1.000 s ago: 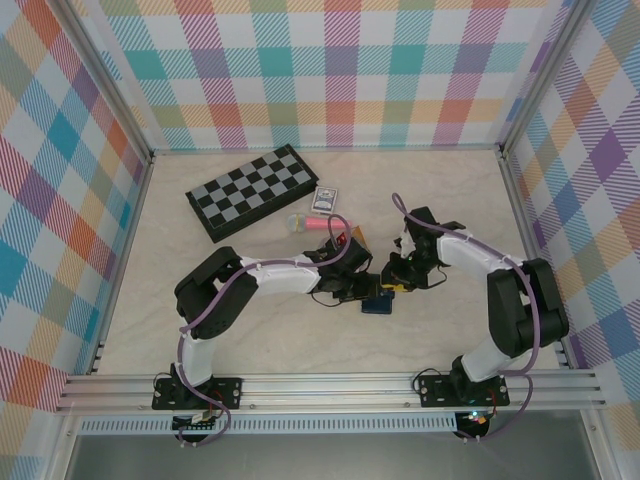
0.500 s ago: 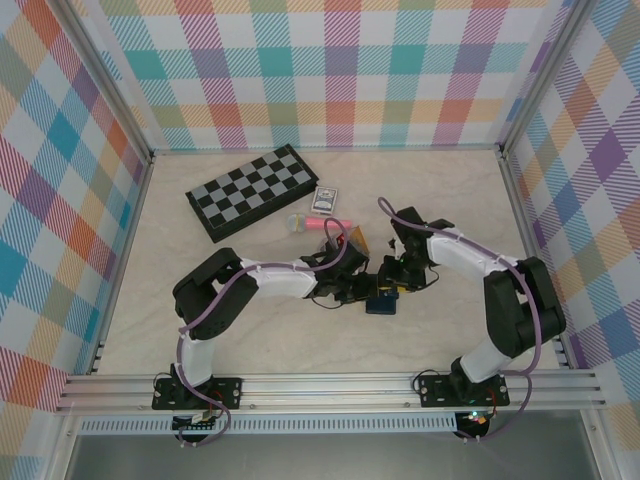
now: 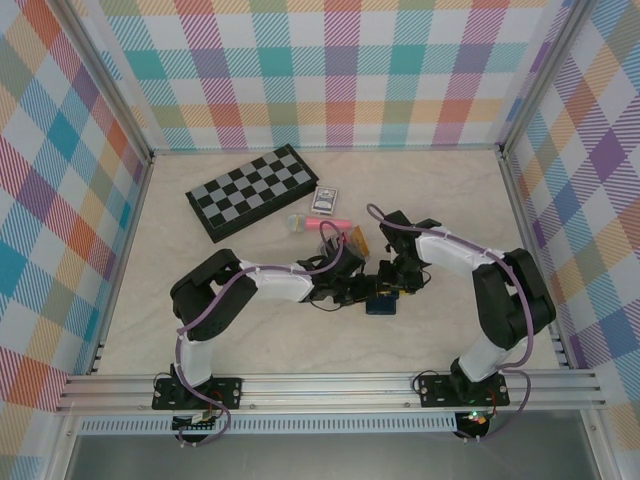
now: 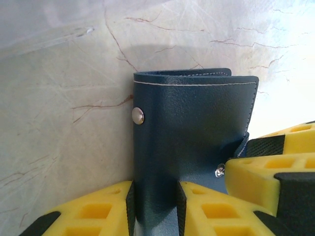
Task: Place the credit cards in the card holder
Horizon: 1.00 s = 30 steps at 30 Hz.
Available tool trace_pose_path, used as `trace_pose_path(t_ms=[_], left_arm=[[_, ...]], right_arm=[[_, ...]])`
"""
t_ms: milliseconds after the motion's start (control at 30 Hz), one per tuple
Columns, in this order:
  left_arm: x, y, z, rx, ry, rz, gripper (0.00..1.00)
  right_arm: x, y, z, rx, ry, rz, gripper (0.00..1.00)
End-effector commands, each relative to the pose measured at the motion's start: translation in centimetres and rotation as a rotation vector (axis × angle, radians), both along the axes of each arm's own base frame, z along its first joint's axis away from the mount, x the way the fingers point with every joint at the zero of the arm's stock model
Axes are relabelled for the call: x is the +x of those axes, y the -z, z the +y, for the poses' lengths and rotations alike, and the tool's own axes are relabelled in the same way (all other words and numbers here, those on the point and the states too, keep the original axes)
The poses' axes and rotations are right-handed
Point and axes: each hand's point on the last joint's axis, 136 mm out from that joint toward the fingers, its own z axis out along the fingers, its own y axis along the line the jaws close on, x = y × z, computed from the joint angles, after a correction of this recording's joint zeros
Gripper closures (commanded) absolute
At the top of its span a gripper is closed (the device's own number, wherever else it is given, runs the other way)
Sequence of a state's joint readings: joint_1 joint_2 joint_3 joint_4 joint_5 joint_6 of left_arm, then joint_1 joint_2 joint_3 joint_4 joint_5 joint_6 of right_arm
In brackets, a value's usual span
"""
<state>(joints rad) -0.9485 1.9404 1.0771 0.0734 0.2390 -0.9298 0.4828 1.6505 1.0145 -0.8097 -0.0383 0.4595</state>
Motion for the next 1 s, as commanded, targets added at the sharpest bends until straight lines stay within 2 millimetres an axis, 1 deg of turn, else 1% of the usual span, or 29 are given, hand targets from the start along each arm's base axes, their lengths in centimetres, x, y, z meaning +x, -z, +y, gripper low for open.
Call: trace_pose_path(t_ms=[0, 67, 167, 333, 467, 567, 667, 800, 900, 967], left_arm=[[-1.6, 0.8, 0.5, 0.021, 0.01, 0.04, 0.72], [-1.6, 0.7, 0.5, 0.018, 0.01, 0.038, 0.72], [-1.6, 0.8, 0.6, 0.023, 0.012, 0.039, 0.72], [-1.6, 0.8, 0.6, 0.025, 0.011, 0.041, 0.72], [-1.6, 0.9, 0.5, 0.029, 0.014, 0.043, 0.72], [-1.6, 0.8, 0.5, 0.03, 0.014, 0.042, 0.71], [-1.6, 0.9, 0.5, 0.03, 0.015, 0.043, 0.71], [-1.6, 0.9, 0.4, 0.028, 0.018, 0.043, 0.71], [-1.6, 0.8, 0.4, 0.028, 0.018, 0.042, 0.71], [-1.6, 0.8, 0.4, 0.032, 0.017, 0.042, 0.71]], right_arm=[[0.1, -0.4, 0.0, -0.03, 0.001, -0.001, 0.63], [0.1, -0.6, -0.1, -0.042, -0.003, -0.006, 0.67], [0.1, -0.9, -0.5, -0.06, -0.004, -0.015, 0.77], [0.0, -1.2, -1.0, -0.08, -0.001, -0.032, 0.89], [0.0, -1.5, -1.2, -0.086, 0.005, -0.045, 0.97], [0.1, -1.7, -1.2, -0.083, 0.008, -0.052, 0.98], [0.1, -2.2, -0.6, -0.048, 0.002, -0.061, 1.0], [0.1, -2.8, 1.1, 0.048, -0.023, -0.062, 1.0], [0.1, -2.6, 2.2, 0.109, -0.028, -0.04, 1.0], [0.2, -2.4, 2.6, 0.123, -0.025, -0.035, 1.0]])
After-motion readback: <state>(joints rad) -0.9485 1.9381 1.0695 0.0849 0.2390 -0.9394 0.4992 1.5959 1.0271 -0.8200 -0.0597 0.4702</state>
